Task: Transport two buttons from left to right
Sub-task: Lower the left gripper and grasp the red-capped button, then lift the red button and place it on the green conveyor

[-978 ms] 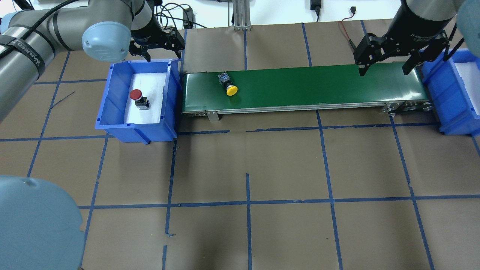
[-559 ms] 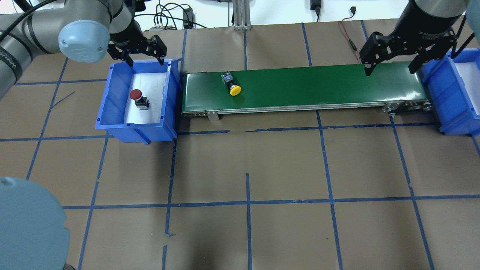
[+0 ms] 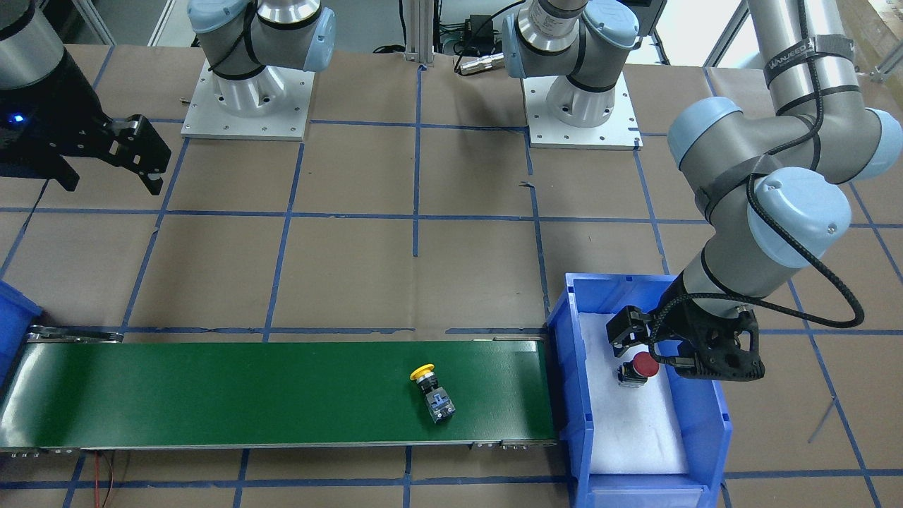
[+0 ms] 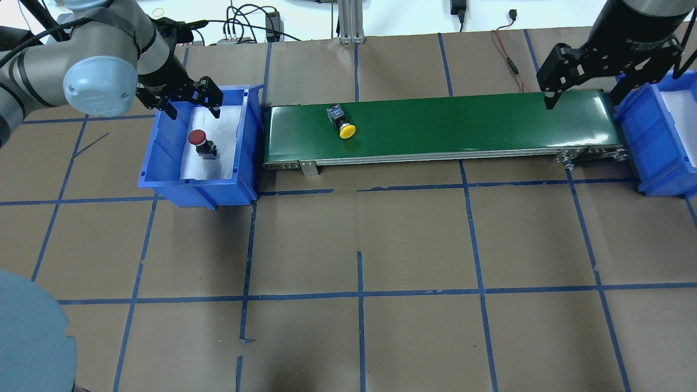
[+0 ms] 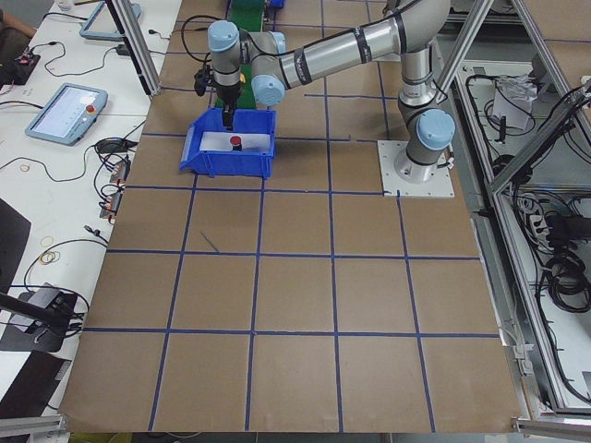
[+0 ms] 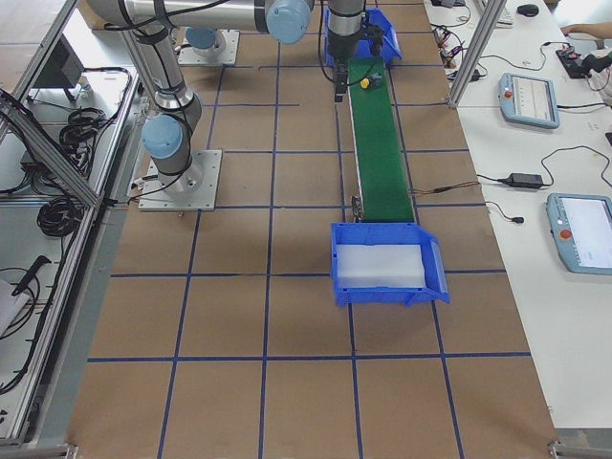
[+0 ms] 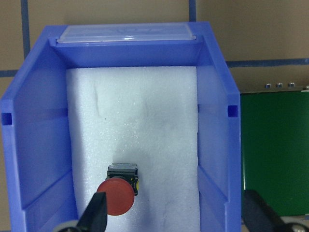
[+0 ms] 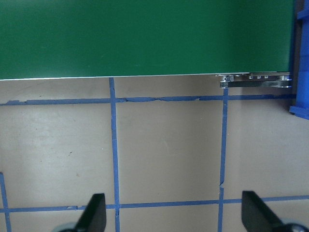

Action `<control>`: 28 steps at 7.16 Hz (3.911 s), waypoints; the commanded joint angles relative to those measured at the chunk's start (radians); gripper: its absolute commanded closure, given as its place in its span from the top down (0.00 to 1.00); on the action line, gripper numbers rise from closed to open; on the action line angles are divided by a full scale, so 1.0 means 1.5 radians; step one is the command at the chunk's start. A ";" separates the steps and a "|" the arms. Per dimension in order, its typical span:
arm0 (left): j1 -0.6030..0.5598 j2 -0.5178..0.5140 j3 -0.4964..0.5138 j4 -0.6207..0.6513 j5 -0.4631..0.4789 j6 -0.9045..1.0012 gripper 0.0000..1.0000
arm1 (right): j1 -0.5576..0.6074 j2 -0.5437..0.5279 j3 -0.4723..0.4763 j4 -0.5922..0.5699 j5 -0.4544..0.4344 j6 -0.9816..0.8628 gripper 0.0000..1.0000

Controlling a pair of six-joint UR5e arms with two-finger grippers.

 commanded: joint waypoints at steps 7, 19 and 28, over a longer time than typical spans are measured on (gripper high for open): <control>0.006 -0.040 -0.026 0.031 0.008 0.008 0.98 | -0.040 0.001 -0.022 0.049 -0.011 -0.020 1.00; 0.019 -0.050 -0.036 0.044 0.000 -0.003 0.66 | -0.017 -0.007 -0.010 0.041 -0.007 -0.013 1.00; -0.083 0.082 0.083 -0.133 -0.015 -0.168 0.02 | -0.018 -0.006 -0.010 0.042 -0.008 -0.018 1.00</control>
